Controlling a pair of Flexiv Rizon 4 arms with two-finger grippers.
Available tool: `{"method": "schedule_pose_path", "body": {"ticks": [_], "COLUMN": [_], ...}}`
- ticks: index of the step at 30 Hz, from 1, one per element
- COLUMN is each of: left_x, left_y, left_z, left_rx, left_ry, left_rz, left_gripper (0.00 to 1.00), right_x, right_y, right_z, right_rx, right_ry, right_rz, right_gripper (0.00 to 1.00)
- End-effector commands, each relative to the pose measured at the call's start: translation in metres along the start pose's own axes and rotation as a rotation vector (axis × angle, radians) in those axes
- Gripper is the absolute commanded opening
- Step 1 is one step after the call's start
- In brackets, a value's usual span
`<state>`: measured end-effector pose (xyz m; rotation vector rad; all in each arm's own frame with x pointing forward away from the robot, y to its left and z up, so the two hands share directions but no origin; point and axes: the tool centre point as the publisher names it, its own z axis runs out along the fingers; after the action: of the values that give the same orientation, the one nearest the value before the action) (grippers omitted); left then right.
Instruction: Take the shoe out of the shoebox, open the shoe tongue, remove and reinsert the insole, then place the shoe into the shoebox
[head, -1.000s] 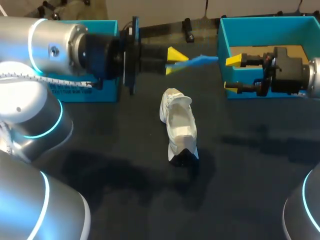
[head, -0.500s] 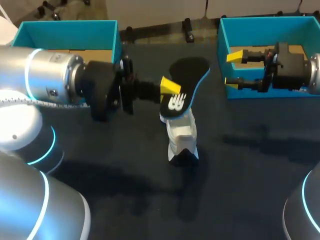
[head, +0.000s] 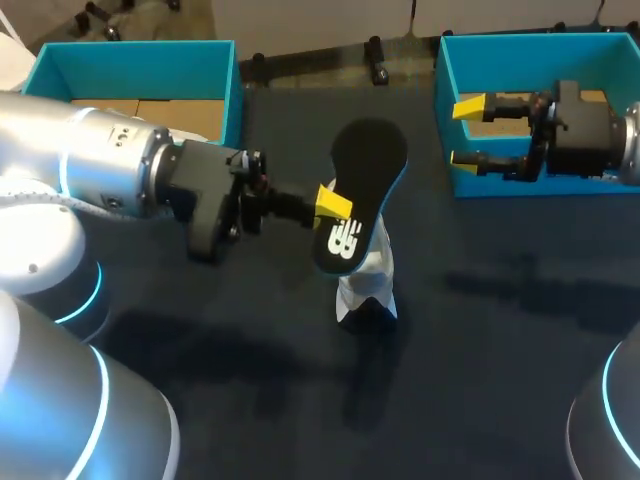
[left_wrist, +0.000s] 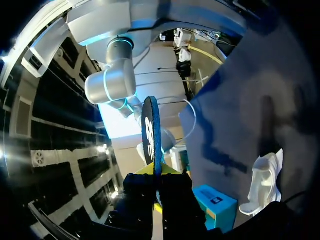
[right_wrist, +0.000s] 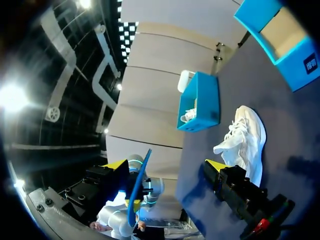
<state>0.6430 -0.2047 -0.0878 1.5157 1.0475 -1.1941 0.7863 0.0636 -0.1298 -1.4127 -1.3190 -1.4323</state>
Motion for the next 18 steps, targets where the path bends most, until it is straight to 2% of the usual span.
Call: {"method": "schedule_pose_path", "body": {"ticks": [1, 15, 17, 18], "left_x": [0.014, 0.028, 0.029, 0.03], "left_y": [0.024, 0.064, 0.069, 0.072], "left_z": [0.018, 0.051, 0.054, 0.055], "left_rx": [0.012, 0.017, 0.015, 0.017], "left_ry": [-0.015, 0.001, 0.002, 0.007], "left_rz": [0.032, 0.12, 0.12, 0.127], "left_gripper": [0.0, 0.0, 0.0, 0.0], "right_x": [0.004, 0.015, 0.016, 0.017], "right_y": [0.001, -0.012, -0.014, -0.015], "right_z": [0.006, 0.022, 0.024, 0.024], "right_rx": [0.012, 0.066, 0.073, 0.077], "right_ry": [-0.008, 0.003, 0.001, 0.0], "right_rz": [0.008, 0.031, 0.035, 0.037], "right_gripper": [1.0, 1.0, 0.96, 0.85]}}
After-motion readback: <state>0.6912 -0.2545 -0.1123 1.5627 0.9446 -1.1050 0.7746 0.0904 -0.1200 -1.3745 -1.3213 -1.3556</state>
